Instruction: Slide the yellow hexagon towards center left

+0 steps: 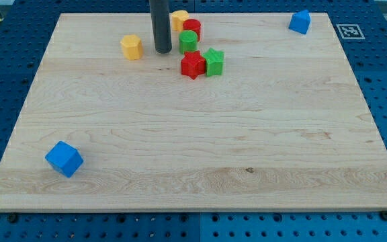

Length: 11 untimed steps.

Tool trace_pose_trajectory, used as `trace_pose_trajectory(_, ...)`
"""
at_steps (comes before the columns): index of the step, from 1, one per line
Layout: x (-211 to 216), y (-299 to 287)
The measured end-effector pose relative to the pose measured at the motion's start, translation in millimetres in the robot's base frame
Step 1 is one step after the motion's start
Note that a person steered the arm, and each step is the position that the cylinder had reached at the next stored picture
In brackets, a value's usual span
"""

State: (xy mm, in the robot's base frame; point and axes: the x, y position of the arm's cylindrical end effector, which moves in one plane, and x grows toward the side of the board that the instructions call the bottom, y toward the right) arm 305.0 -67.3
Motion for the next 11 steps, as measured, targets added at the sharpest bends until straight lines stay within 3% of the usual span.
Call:
trace_pose_trajectory(8, -4, -54)
trace_pose_trajectory(11, -24, -89)
